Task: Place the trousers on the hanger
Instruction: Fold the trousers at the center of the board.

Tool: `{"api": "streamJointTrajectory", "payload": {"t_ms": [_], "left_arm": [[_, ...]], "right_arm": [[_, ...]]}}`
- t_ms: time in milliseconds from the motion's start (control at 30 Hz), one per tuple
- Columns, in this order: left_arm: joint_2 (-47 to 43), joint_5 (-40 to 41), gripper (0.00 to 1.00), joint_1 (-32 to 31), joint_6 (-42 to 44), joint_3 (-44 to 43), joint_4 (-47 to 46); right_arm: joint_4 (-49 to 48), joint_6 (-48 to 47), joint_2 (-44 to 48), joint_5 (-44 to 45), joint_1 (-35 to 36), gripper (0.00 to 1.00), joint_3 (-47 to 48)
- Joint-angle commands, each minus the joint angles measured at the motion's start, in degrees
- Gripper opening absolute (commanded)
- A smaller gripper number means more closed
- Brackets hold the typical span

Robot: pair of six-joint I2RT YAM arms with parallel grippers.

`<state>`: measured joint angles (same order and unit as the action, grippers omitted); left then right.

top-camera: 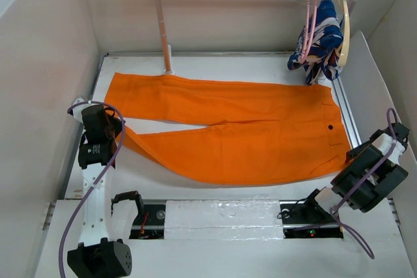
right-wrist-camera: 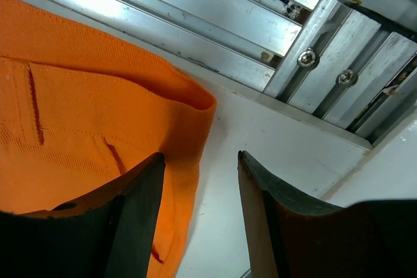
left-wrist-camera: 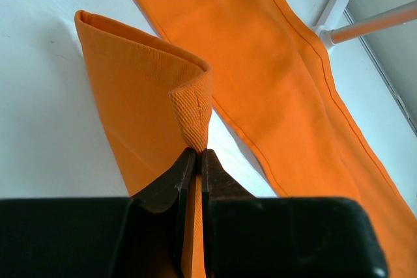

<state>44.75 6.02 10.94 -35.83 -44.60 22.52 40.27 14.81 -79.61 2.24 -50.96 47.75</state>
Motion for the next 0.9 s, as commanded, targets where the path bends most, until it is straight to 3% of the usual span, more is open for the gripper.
{"api": "streamJointTrajectory", "payload": {"t_ms": [0,33,133,167,267,467,500,533,567,633,700,867], "left_arm": [[-0.5,1.5,0.0,0.1,0.6,0.0,-1.8],[-0.5,1.5,0.0,0.1,0.6,0.0,-1.8],[-0.2,2.9,0.0,0.1,0.8,-0.5,-1.6],[0.0,3.2,0.0,0.1,0.7,-0.6,-1.3],[0.2,5.7,0.0,0.1,0.6,-2.0,-1.3],[3.3,7.3,0.0,0.1,0.4,-8.0,-0.8],[3.3,6.3,0.0,0.1,0.3,-8.2,-0.9],[3.3,5.6,0.0,0.1,0.2,-7.9,-1.0],[2.9,4.9,0.0,0.1,0.2,-7.5,-0.9],[2.2,3.3,0.0,0.1,-0.1,-5.8,-1.3],[1.7,2.4,0.0,-0.4,-0.3,-4.1,-1.8],[2.1,2.9,0.0,-0.9,0.1,-3.9,-2.3]], "right_arm": [[-3.4,1.1,-1.7,-1.0,-0.5,0.52,-0.6],[-3.4,1.1,-1.7,-1.0,-0.5,0.52,-0.5],[-4.7,0.6,-3.3,-0.3,-0.5,0.38,-0.2],[-4.8,0.1,-3.4,0.1,-0.5,0.2,0.0],[-3.8,-1.5,-0.6,-0.9,0.6,0.0,0.9],[-0.8,2.4,9.6,-1.8,6.7,0.0,-1.2],[-0.5,2.5,11.5,-0.6,7.2,0.03,-1.8],[-0.5,2.3,11.7,-0.2,7.2,0.17,-2.6],[-1.1,1.3,11.8,0.3,6.6,0.4,-4.2],[-1.6,0.6,12.4,-0.4,4.7,0.55,-5.2],[-3.2,1.5,11.5,-1.6,4.1,0.61,-6.1],[-3.7,2.6,9.1,-1.7,2.5,0.63,-4.9]]}}
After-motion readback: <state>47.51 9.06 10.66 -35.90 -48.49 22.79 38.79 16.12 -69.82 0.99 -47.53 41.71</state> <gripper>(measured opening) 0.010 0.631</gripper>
